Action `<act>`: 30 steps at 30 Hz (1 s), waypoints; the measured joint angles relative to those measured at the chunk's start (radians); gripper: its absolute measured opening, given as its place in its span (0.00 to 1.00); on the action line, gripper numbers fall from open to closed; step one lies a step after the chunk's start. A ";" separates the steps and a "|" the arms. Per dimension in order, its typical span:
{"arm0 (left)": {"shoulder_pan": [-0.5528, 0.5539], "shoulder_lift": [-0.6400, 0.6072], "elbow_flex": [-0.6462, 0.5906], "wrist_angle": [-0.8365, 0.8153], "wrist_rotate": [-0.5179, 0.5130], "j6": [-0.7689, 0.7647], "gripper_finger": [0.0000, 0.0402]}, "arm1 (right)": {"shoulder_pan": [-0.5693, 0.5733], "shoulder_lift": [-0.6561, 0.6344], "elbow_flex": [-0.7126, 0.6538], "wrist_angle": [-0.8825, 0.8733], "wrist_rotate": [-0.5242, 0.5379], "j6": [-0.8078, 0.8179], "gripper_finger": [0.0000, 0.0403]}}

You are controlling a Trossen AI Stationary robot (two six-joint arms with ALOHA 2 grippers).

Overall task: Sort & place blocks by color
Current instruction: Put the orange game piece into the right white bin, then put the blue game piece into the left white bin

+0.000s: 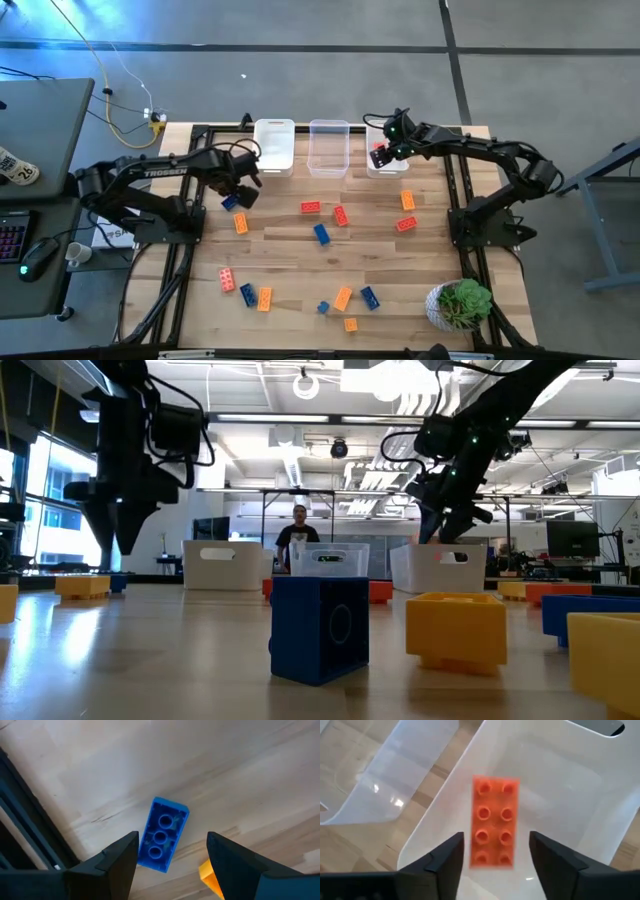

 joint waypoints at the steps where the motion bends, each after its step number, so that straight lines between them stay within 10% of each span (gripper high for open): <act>1: 0.000 0.007 -0.001 -0.001 0.000 0.010 0.55 | 0.000 0.000 0.008 -0.003 0.000 0.000 0.55; 30: 0.000 0.299 -0.009 0.007 0.023 0.072 0.54 | 0.001 0.000 0.385 -0.182 -0.001 -0.108 0.59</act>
